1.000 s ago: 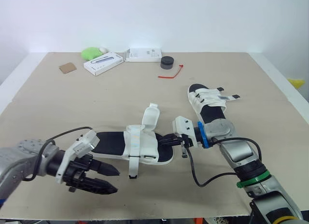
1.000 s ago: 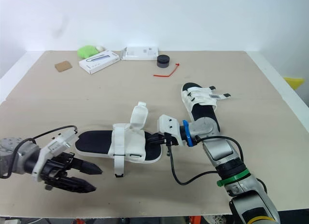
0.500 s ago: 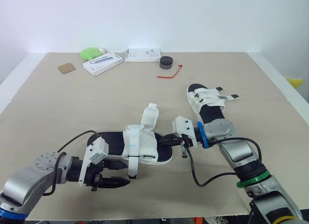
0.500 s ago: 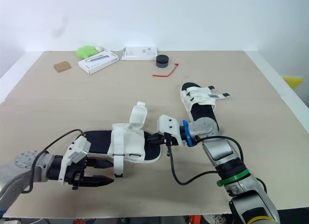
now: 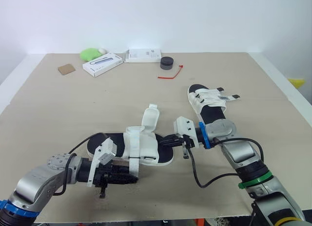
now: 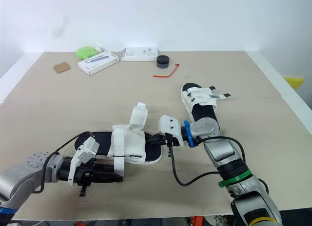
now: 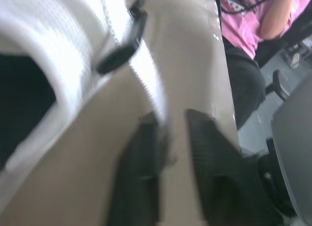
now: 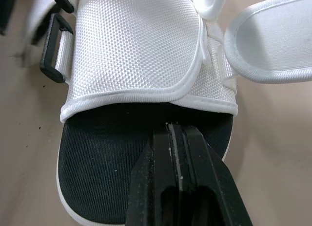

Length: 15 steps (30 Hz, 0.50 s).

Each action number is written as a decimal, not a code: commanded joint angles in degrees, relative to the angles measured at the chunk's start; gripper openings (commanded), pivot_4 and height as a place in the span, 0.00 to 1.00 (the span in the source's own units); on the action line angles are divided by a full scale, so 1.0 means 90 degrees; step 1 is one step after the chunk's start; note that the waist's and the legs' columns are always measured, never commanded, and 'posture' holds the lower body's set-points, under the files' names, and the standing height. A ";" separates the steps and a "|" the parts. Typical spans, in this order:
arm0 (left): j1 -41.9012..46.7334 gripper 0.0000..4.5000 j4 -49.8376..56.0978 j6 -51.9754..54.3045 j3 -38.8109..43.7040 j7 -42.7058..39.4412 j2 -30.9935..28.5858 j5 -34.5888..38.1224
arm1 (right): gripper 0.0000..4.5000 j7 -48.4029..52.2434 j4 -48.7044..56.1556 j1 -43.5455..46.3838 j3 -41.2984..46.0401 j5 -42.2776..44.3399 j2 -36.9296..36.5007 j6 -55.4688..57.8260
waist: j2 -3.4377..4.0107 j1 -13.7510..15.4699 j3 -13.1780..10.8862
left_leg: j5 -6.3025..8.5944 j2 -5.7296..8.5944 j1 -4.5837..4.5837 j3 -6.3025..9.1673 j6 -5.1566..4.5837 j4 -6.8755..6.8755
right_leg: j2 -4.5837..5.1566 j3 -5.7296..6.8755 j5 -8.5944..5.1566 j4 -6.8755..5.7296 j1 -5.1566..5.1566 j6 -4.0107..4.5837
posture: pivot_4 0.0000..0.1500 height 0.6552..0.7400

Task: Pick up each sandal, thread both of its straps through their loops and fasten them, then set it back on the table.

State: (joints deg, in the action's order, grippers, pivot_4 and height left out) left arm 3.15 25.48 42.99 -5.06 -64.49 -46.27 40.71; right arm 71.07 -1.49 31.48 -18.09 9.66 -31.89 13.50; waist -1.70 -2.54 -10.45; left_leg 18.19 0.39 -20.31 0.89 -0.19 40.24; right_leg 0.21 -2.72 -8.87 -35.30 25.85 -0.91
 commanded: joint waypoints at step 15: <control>-0.0874 0.02 0.0799 -0.0104 0.0291 -0.0365 -0.0455 0.0433 | 0.00 0.0020 0.0196 0.0077 0.0030 0.0037 -0.0014 0.0014 | 0.0000 -0.0001 0.0000 | 0.0002 -0.0003 0.0002 -0.0007 -0.0002 0.0000 | 0.0000 -0.0001 -0.0002 0.0000 0.0002 0.0000 | 1.00 1.00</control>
State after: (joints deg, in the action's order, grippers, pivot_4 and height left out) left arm -4.40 30.43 43.49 -3.62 -67.83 -50.13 44.19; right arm 71.07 -1.48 31.48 -18.10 9.66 -31.94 13.82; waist -1.70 -2.55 -10.45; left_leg 18.20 0.36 -20.29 0.82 -0.22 40.24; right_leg 0.21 -2.74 -8.89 -35.30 25.86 -0.90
